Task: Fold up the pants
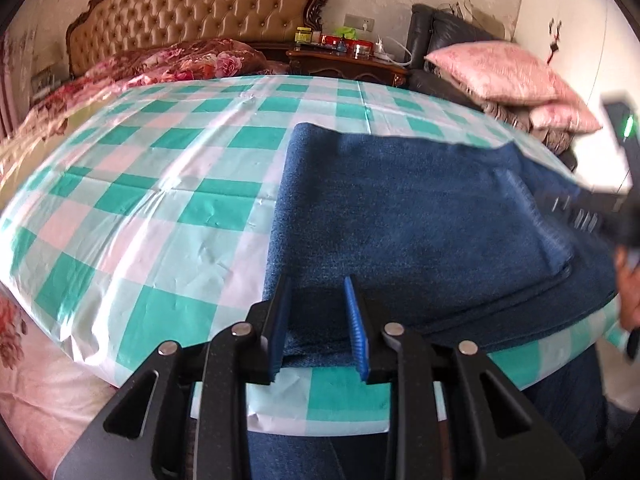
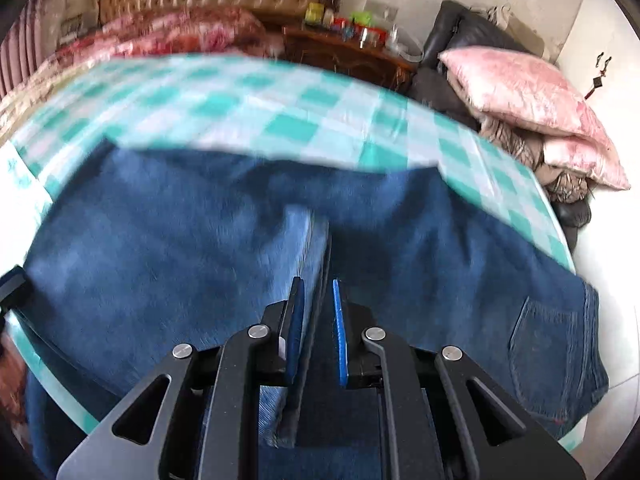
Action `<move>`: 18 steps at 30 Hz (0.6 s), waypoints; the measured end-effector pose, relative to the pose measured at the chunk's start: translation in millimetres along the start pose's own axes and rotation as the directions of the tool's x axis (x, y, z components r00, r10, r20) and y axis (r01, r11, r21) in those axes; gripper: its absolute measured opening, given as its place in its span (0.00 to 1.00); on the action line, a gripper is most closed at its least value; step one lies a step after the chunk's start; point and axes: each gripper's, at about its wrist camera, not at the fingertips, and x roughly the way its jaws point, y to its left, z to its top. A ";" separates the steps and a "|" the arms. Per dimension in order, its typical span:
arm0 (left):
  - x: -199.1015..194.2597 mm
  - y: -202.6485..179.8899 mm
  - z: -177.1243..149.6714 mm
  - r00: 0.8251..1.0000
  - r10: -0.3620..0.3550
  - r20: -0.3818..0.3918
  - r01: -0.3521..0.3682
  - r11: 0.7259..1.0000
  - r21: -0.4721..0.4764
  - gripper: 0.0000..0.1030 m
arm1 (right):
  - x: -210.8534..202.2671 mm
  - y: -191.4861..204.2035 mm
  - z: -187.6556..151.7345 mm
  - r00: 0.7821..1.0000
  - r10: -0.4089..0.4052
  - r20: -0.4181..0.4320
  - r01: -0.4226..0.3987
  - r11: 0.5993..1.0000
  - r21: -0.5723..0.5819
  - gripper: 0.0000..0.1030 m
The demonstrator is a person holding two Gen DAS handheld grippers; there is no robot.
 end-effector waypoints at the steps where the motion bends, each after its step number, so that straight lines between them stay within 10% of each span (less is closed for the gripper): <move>1: -3.9 2.6 0.8 1.000 -0.003 0.014 0.003 1.000 -0.025 0.37 | 5.8 -0.9 -3.9 1.000 0.001 -0.013 -0.001 1.000 0.001 0.11; 18: -5.2 49.8 -16.2 0.988 -0.155 0.018 0.153 0.949 -0.277 0.39 | 4.1 10.8 -10.7 0.997 -0.077 0.028 0.078 0.995 -0.059 0.13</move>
